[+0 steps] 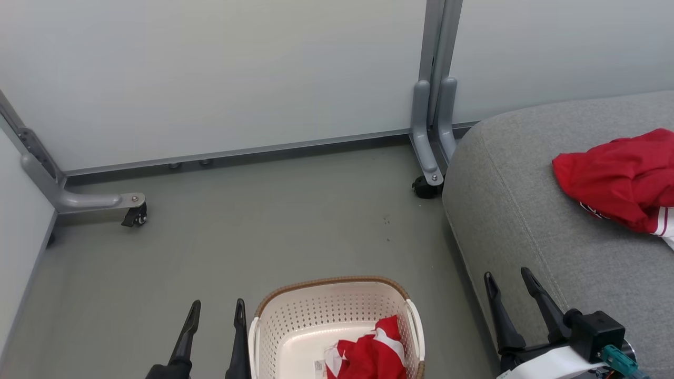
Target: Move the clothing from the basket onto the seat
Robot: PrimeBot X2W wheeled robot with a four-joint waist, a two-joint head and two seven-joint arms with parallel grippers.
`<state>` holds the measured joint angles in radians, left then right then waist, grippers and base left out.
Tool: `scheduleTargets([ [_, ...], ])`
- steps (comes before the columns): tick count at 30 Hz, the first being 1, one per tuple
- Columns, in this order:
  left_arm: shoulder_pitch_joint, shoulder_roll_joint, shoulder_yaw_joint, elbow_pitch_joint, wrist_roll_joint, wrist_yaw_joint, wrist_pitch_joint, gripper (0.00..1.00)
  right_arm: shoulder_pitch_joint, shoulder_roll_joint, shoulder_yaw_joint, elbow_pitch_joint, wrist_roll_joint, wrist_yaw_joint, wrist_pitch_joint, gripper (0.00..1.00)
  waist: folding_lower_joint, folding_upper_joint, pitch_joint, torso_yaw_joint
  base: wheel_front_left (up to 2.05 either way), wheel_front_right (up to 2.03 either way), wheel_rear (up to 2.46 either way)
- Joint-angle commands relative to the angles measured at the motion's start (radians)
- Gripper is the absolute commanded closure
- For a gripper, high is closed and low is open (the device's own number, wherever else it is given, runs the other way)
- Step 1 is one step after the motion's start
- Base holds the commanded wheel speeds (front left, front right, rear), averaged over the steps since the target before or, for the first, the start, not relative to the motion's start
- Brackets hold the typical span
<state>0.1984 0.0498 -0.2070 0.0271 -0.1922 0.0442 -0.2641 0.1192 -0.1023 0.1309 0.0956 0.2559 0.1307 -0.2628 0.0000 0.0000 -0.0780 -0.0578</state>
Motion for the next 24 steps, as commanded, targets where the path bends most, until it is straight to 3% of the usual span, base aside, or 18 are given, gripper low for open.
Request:
scheduleTargets([
  [1, -0.010, 0.001, 0.000, -0.001, -0.003, -0.001, 0.000, 0.00, 0.001, -0.004, 0.003, -0.005, 0.010, 0.000, -0.003, 0.00, 0.0000, 0.0000, 0.013, -0.004, 0.00, 0.00, 0.00],
  [9, -0.054, 0.001, -0.002, 0.010, -0.007, -0.006, 0.000, 0.00, -0.045, -0.014, -0.005, -0.022, 0.017, 0.000, -0.003, 0.00, 0.0000, 0.0000, 0.112, -0.031, 0.00, 0.00, 0.00],
  [14, -0.140, 0.001, -0.011, 0.014, 0.010, -0.021, 0.000, 0.00, -0.112, -0.005, -0.044, -0.057, 0.018, 0.000, -0.003, 0.00, 0.0000, 0.0000, 0.265, -0.044, 0.00, 0.00, 0.00],
  [24, -0.385, 0.002, -0.065, 0.134, 0.045, -0.108, 0.000, 0.00, -0.249, 0.018, -0.175, -0.114, 0.073, 0.000, -0.003, 0.00, 0.0000, 0.0000, 0.527, -0.046, 0.00, 0.00, 0.00],
])
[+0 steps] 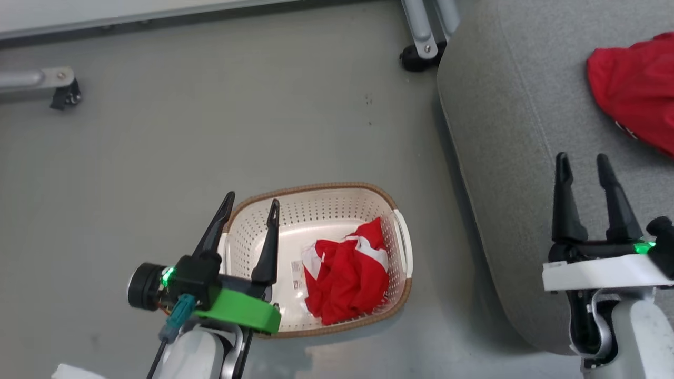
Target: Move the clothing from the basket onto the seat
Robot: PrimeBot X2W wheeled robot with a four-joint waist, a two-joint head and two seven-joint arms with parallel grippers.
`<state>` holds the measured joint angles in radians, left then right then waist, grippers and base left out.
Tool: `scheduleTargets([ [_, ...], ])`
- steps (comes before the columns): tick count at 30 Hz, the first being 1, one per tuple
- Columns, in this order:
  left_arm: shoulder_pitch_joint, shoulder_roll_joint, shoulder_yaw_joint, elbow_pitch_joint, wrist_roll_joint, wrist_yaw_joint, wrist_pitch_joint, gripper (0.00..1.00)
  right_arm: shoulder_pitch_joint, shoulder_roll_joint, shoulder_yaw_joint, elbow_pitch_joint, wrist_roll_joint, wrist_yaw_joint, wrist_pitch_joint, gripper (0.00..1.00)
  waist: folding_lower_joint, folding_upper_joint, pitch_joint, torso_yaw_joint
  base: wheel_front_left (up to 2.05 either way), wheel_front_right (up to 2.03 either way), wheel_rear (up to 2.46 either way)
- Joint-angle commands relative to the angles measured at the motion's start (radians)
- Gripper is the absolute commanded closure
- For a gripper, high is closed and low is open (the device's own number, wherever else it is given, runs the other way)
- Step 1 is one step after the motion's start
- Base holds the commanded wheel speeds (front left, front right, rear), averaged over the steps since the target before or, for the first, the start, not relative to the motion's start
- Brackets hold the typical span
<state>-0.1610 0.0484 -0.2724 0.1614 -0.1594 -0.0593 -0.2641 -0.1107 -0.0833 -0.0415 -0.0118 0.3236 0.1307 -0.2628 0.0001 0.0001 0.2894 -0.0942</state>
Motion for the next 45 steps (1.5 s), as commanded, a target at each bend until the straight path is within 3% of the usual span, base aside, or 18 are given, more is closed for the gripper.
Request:
scheduleTargets([
  [1, -0.051, 0.004, -0.005, 0.015, 0.018, -0.007, 0.000, 0.00, -0.033, 0.000, -0.015, -0.013, 0.007, 0.000, -0.003, 0.00, -0.0001, -0.0001, 0.181, -0.012, 0.00, 0.00, 0.00],
  [7, -0.216, 0.004, -0.080, 0.170, 0.019, -0.042, 0.000, 0.00, -0.112, -0.017, -0.068, -0.065, 0.008, 0.000, -0.003, 0.00, -0.0001, -0.0001, 0.325, -0.034, 0.00, 0.00, 0.00],
  [13, -0.404, 0.005, -0.215, 0.425, -0.005, -0.069, 0.000, 0.00, -0.164, -0.039, -0.100, -0.102, 0.000, 0.000, -0.003, 0.00, -0.0001, -0.0001, 0.439, -0.067, 0.00, 0.00, 0.00],
  [17, -0.526, 0.004, -0.347, 0.569, -0.090, -0.072, 0.006, 0.00, -0.180, -0.043, -0.120, -0.134, -0.009, 0.000, -0.003, 0.00, -0.0001, -0.0001, 0.498, -0.094, 0.00, 0.00, 0.00],
  [25, -0.695, 0.006, -0.605, 0.712, -0.306, -0.072, 0.111, 0.00, -0.207, -0.050, -0.085, -0.177, -0.022, 0.000, -0.003, 0.00, -0.0001, -0.0001, 0.587, -0.138, 0.00, 0.00, 0.00],
  [33, -0.791, 0.005, -0.689, 0.870, -0.388, -0.072, 0.147, 0.00, -0.231, -0.043, -0.043, -0.209, -0.026, 0.000, -0.003, 0.00, -0.0001, -0.0001, 0.639, -0.181, 0.00, 0.00, 0.00],
  [45, -0.855, 0.005, -0.737, 0.985, -0.484, -0.072, 0.163, 0.00, -0.255, -0.057, -0.030, -0.313, -0.022, 0.000, -0.003, 0.00, -0.0001, -0.0001, 0.704, -0.197, 0.00, 0.00, 0.00],
])
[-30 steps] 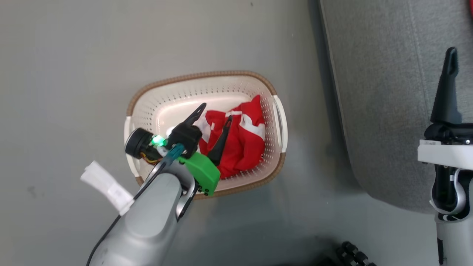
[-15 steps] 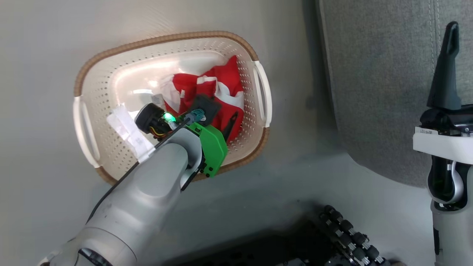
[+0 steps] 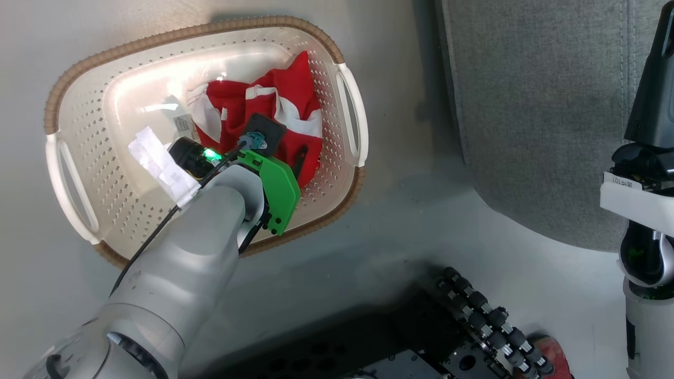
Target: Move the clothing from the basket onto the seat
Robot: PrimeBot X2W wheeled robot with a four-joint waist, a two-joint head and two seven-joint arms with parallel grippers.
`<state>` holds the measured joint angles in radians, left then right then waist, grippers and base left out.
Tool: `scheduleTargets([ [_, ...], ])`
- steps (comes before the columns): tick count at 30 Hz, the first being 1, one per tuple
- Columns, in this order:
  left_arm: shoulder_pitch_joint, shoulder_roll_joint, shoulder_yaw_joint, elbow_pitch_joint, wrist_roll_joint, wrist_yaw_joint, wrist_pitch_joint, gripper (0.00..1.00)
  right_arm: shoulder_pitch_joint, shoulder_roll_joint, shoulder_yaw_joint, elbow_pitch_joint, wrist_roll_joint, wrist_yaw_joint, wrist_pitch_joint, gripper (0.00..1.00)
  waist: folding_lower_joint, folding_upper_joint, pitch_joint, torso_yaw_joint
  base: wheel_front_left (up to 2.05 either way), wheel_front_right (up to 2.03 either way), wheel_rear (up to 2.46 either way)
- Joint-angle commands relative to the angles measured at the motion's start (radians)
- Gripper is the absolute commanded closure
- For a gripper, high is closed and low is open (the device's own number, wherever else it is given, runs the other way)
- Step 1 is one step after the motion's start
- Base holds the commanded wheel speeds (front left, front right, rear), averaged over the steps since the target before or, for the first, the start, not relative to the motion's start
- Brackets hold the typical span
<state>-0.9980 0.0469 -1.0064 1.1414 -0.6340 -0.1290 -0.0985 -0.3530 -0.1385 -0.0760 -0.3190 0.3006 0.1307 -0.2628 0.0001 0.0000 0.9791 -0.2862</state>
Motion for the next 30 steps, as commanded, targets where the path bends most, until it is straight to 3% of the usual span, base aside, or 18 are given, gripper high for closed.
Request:
scheduleTargets([
  [1, -0.022, 0.006, -0.005, 0.008, -0.018, -0.003, -0.007, 0.00, -0.016, -0.004, 0.009, -0.011, 0.001, 0.000, -0.003, 0.00, -0.0001, 0.0000, 0.020, -0.007, 0.00, 0.00, 0.00],
  [8, -0.006, 0.006, -0.037, -0.038, -0.089, -0.003, -0.033, 0.00, 0.002, -0.020, 0.006, -0.039, -0.010, 0.000, -0.003, 0.00, -0.0001, 0.0000, 0.039, 0.002, 0.00, 0.00, 0.00],
  [9, -0.005, 0.006, -0.055, -0.052, -0.095, -0.003, -0.037, 0.16, 0.005, -0.021, 0.004, -0.040, -0.011, 0.000, -0.003, 0.00, -0.0001, 0.0000, 0.041, 0.004, 0.00, 0.00, 0.00],
  [11, -0.019, 0.007, -0.070, -0.055, -0.110, -0.003, -0.063, 1.00, 0.009, -0.022, 0.001, -0.041, -0.013, 0.000, -0.003, 0.00, -0.0001, 0.0000, 0.042, 0.009, 0.00, 0.00, 0.00],
  [18, -0.050, 0.006, -0.105, -0.029, -0.141, -0.003, -0.134, 1.00, -0.018, -0.020, 0.024, -0.024, -0.015, 0.000, -0.003, 0.00, -0.0001, 0.0000, 0.021, 0.017, 0.00, 0.00, 0.00],
  [24, -0.006, 0.006, -0.110, -0.031, -0.155, -0.003, -0.167, 1.00, -0.020, -0.023, 0.040, 0.007, -0.012, 0.000, -0.003, 0.00, -0.0001, 0.0000, -0.086, 0.051, 0.00, 0.00, 0.00],
  [30, 0.084, 0.006, 0.000, -0.117, -0.125, 0.033, -0.167, 1.00, 0.005, -0.021, 0.081, 0.058, -0.017, 0.000, -0.003, 0.00, -0.0001, 0.0000, -0.233, 0.093, 0.00, 0.00, 0.00],
])
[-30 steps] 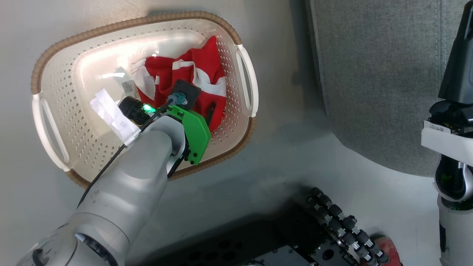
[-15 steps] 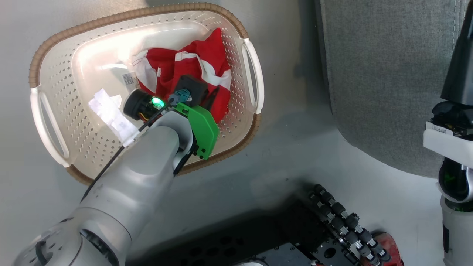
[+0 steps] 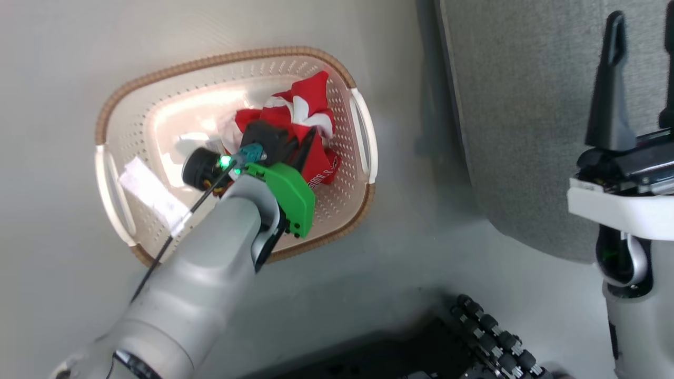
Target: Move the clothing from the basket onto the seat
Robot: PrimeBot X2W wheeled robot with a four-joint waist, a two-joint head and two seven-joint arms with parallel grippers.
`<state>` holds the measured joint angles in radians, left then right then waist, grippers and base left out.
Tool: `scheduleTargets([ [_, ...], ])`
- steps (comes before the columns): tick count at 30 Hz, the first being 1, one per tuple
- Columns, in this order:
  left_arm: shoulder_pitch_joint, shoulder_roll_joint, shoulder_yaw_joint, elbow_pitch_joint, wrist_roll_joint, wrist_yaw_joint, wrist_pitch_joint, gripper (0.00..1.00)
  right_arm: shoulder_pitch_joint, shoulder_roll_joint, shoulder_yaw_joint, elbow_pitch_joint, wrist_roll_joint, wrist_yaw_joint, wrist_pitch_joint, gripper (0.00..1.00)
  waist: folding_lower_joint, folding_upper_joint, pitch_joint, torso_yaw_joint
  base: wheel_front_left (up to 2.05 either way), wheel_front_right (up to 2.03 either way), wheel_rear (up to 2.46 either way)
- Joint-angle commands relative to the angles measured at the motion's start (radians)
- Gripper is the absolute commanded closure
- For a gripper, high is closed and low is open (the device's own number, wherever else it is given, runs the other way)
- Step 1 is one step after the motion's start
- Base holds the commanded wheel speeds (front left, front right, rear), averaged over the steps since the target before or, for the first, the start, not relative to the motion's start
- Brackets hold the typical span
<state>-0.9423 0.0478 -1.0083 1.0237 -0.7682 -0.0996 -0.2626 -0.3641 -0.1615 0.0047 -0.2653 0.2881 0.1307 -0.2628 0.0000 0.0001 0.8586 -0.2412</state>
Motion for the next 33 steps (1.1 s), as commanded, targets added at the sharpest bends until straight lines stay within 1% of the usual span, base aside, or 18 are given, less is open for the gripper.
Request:
scheduleTargets([
  [1, 0.055, 0.005, 0.033, -0.017, 0.016, 0.008, -0.002, 1.00, 0.023, 0.004, 0.009, 0.017, -0.007, 0.000, -0.003, 0.00, 0.0000, -0.0001, -0.142, 0.054, 0.00, 0.00, 0.00],
  [9, 0.258, 0.014, 0.235, -0.122, 0.097, 0.028, -0.002, 1.00, 0.104, 0.010, 0.030, 0.090, 0.000, 0.000, -0.003, 0.00, 0.0000, -0.0001, -0.357, 0.090, 0.00, 0.00, 0.00],
  [11, 0.315, 0.019, 0.286, -0.161, 0.136, 0.024, -0.002, 1.00, 0.131, 0.013, 0.039, 0.113, 0.000, 0.000, -0.003, 0.00, 0.0000, -0.0001, -0.415, 0.093, 0.00, 0.00, 0.00],
  [21, 0.548, 0.013, 0.475, -0.383, 0.289, 0.000, -0.002, 1.00, 0.270, 0.024, 0.082, 0.195, 0.008, 0.000, -0.003, 0.00, 0.0000, -0.0001, -0.668, 0.106, 0.00, 0.00, 0.00],
  [28, 0.652, 0.010, 0.536, -0.526, 0.393, -0.018, -0.002, 1.00, 0.346, 0.012, 0.130, 0.230, 0.026, 0.000, -0.003, 0.00, 0.0000, -0.0001, -0.797, 0.099, 0.00, 0.00, 0.00],
  [33, 0.690, 0.009, 0.551, -0.589, 0.436, -0.025, -0.002, 1.00, 0.383, 0.011, 0.139, 0.235, 0.035, 0.000, -0.003, 0.00, 0.0000, -0.0001, -0.842, 0.093, 0.00, 0.00, 0.00],
])
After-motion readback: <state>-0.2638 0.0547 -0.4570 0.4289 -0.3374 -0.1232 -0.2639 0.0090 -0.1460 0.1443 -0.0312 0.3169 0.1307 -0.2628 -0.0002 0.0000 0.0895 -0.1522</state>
